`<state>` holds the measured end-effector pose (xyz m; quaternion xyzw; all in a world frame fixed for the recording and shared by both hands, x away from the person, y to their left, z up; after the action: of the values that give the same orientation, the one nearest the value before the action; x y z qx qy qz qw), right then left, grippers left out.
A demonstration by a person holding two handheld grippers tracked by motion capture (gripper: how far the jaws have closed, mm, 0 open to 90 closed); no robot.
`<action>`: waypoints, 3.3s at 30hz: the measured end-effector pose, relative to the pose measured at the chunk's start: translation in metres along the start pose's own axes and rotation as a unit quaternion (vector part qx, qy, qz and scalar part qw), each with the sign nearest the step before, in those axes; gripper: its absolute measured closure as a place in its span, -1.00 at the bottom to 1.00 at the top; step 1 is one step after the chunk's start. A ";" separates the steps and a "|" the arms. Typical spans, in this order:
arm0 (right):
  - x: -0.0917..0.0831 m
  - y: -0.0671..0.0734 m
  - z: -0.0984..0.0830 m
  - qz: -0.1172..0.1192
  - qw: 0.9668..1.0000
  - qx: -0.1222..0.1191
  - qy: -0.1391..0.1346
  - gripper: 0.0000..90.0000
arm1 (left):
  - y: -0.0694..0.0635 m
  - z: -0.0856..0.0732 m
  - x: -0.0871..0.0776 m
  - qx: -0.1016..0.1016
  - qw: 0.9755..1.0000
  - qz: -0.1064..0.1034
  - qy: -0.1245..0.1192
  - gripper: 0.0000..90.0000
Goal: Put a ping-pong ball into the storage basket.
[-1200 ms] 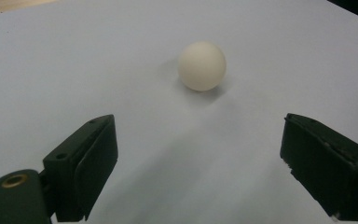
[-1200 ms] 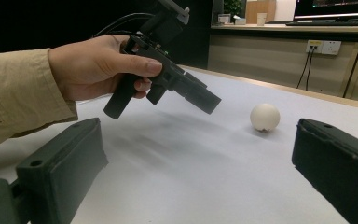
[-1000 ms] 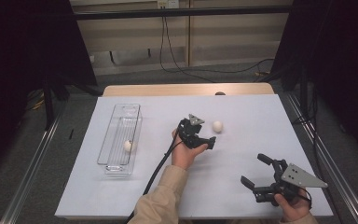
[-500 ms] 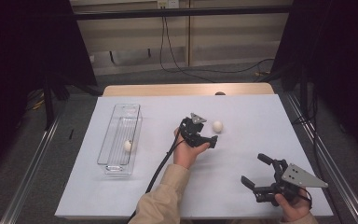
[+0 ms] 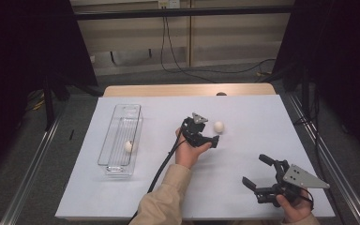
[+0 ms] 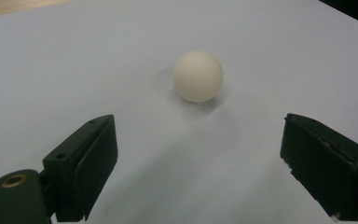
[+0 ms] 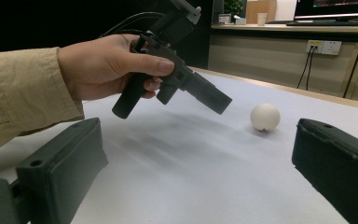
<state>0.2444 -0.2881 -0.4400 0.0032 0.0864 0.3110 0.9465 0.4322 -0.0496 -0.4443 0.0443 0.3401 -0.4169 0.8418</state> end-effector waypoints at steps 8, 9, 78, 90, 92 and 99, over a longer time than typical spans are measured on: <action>0.000 0.000 0.000 0.000 1.000 0.000 -0.001 -0.96 | 0.000 0.000 0.003 -0.002 1.000 0.000 -0.001 -0.75; 0.000 -0.001 0.000 0.000 1.000 0.000 0.000 -0.96 | 0.000 0.000 0.003 0.000 1.000 0.002 -0.001 -0.75; -0.001 -0.001 0.000 -0.001 1.000 0.000 -0.001 -0.96 | -0.001 0.010 0.017 0.001 1.000 0.009 -0.004 -0.77; -0.001 -0.002 0.000 -0.002 1.000 0.000 -0.001 -0.96 | -0.001 0.009 0.024 0.001 1.000 0.009 0.000 -0.77; -0.001 -0.002 0.000 -0.002 1.000 0.000 0.000 -0.96 | -0.002 0.009 0.024 -0.002 1.000 0.009 -0.001 -0.77; -0.001 -0.002 0.000 -0.003 1.000 -0.001 0.000 -0.96 | -0.002 0.009 0.025 -0.001 1.000 0.009 -0.002 -0.77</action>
<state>0.2446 -0.2900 -0.4396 0.0024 0.0858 0.3085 0.9473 0.4461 -0.0712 -0.4519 0.0462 0.3386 -0.4093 0.8460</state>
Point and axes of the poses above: each handheld gripper's, and its own axes: x roughly forward along the jaws, z roughly out of its top, y roughly to its left, the point moved 1 cm from there along x, roughly forward along the jaws, and after that the axes turned 5 degrees about -z, right-handed, at the moved point
